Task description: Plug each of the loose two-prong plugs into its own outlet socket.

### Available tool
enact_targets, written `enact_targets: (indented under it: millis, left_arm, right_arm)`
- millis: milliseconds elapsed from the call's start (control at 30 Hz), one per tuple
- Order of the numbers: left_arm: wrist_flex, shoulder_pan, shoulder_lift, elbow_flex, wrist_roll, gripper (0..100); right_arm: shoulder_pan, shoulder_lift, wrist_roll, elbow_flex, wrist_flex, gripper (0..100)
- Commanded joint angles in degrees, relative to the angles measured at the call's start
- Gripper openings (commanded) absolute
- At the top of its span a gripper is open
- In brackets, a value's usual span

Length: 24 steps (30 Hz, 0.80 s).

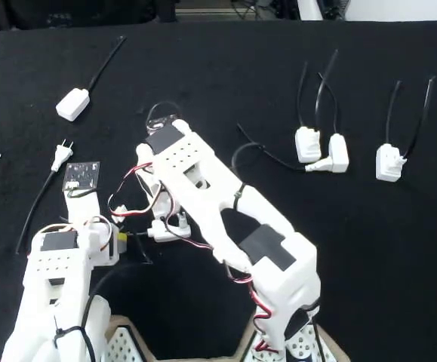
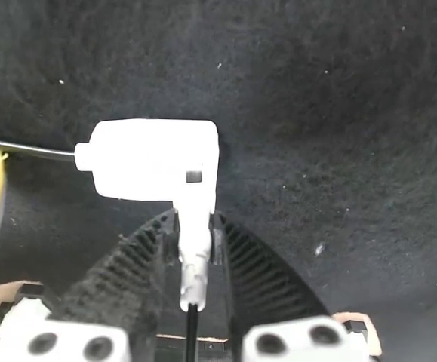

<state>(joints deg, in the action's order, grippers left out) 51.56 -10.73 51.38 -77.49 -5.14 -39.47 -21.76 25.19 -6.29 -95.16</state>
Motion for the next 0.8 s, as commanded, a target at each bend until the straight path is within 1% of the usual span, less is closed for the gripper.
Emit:
enact_targets:
  millis: [0, 533, 767]
  left_arm:
    - [-0.88, -0.75, 1.05, 0.22, -0.44, 22]
    - [-0.88, -0.75, 1.05, 0.22, -0.44, 22]
    - [-0.79, -0.75, 1.05, 0.22, -0.44, 22]
  right_arm:
    - [-0.88, 0.57, -2.55, -2.15, -1.05, 1.0]
    - [-0.79, 0.13, -4.66, -4.00, -1.14, 1.0]
    - [-0.70, -6.20, -4.75, -10.15, -5.80, 1.0]
